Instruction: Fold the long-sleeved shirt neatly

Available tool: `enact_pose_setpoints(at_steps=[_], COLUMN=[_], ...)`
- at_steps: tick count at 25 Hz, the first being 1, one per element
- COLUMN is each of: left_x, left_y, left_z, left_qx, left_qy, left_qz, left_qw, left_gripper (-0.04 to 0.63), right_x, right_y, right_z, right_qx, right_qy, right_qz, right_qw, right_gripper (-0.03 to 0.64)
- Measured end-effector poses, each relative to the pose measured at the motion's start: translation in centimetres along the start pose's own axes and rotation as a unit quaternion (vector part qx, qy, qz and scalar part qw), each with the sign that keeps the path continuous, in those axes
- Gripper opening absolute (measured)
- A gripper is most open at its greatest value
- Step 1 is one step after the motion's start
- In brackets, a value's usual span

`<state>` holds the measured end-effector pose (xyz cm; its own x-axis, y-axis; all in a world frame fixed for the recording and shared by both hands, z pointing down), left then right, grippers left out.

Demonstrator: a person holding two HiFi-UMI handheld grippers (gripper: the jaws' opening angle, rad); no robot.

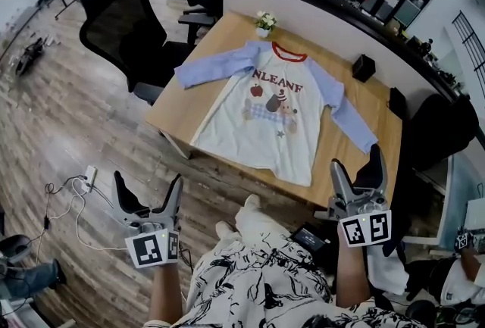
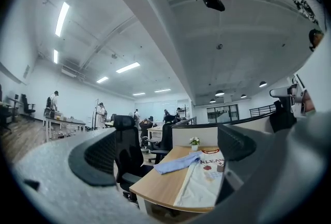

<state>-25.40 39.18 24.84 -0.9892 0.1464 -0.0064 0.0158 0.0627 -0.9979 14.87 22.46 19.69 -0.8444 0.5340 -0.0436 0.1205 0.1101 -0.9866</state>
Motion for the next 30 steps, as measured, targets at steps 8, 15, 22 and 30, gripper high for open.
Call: enact_pose_setpoints(at_steps=[8,15,22,30], left_x=[3.1,4.7,4.7,7.9], left_y=[-0.9,-0.9,-2.6,-5.7], left_z=[7.1,16.4,24.1,31.3], left_qx=[0.004,0.02,0.058,0.099], left_qy=[0.004,-0.004,-0.041,-0.089], left_qz=[-0.017,0.002,0.017,0.012], left_qw=[0.9998,0.9998,0.9974,0.9911], left_gripper=[0.595,0.595,0.594,0.582], right_x=[-1.3,-3.3,-5.8,-4.6], right_y=[-2.3,-4.3,-7.7,-13.2], right_z=[9.4,18.1,24.1,31.0], right_qx=[-0.006,0.002,0.028,0.092], right_qy=[0.004,0.012,0.021,0.07], right_qz=[0.009,0.024,0.036,0.008], right_qw=[1.0,1.0,0.999,0.993], right_gripper=[0.482,0.482,0.482,0.482])
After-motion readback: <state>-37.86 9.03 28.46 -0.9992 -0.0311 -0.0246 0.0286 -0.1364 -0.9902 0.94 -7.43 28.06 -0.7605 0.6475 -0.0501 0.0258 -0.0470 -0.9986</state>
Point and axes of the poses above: the fingertips, and each gripper's own axes: z forward along the fingers, x to its left, y out of its top, the point moved 4 cm from there along -z, backward along the fingers, and after that the axes turned 6 degrees about -y, right-handed, at the moved point
